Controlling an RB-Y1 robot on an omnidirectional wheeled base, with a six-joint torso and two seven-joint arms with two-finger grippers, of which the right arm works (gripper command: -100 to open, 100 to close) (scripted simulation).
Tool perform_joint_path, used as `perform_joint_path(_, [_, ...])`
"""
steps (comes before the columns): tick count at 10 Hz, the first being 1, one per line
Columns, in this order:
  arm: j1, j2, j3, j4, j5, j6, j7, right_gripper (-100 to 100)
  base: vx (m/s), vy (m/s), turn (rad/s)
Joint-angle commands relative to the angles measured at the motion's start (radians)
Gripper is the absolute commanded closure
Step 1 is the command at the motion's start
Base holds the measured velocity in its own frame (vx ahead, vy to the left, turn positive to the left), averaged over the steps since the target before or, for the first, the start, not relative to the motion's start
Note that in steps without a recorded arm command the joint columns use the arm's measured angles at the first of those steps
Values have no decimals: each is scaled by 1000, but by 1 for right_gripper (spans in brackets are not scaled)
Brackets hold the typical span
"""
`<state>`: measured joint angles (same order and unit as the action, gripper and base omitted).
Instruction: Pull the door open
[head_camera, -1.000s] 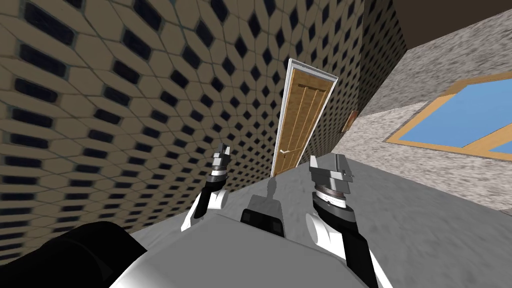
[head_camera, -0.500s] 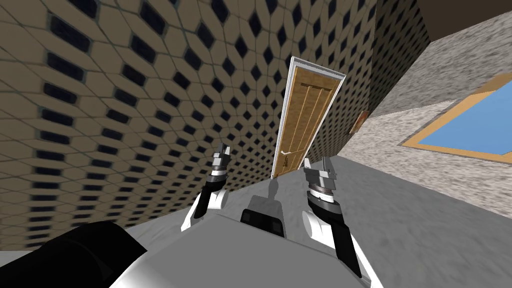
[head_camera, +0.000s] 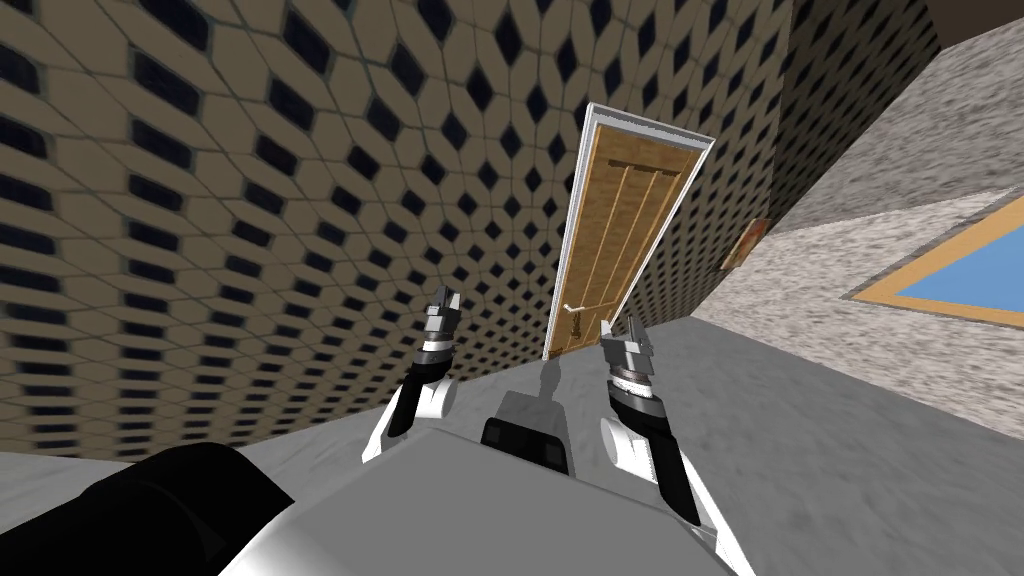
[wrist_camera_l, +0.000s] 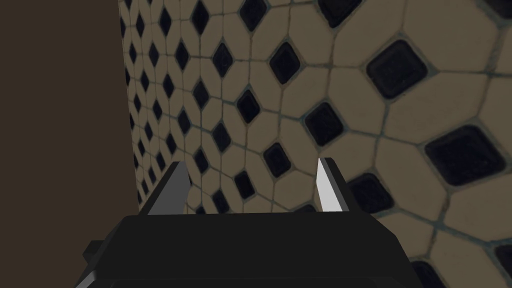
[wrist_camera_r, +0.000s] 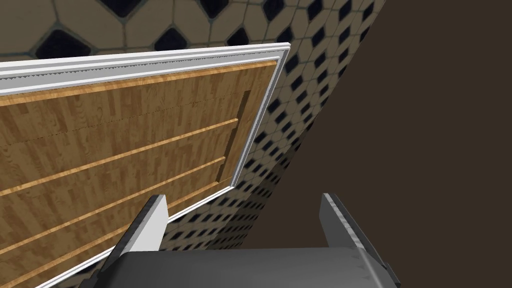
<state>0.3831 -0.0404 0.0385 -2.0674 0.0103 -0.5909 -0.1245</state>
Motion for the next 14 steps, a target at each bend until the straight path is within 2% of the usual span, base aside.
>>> perform_joint_path(1, [-7, -1, 1, 33, -1, -9, 1, -100, 38, -61, 64])
perform_joint_path(4, [-48, -18, -5, 134, -10, -28, 2, -100, 42, -84, 118])
perform_joint_path(5, [-48, -18, -5, 150, -10, -28, 2, -100, 51, -78, 72])
perform_joint_path(6, [-63, -23, -7, 184, -14, -35, 2, -100, 42, -59, 99])
perform_joint_path(7, [-63, -23, -7, 192, -14, -35, 2, -100, 30, -51, 50])
perform_joint_path(9, [-93, -34, -12, 257, -20, -48, 2, -100, 41, -70, 117])
perform_joint_path(10, [-93, -34, -12, 276, -20, -48, 2, -100, 43, -69, 79])
perform_joint_path(11, [-109, -40, -14, 311, -24, -56, 2, -100, 41, -67, 98])
perform_joint_path(12, [-109, -40, -14, 320, -24, -56, 2, -100, 29, -57, 52])
perform_joint_path(13, [-124, -45, -16, 357, -28, -63, 2, -100, 25, -60, 113])
perform_joint_path(14, [-124, -45, -16, 365, -28, -63, 2, -100, 24, -62, 58])
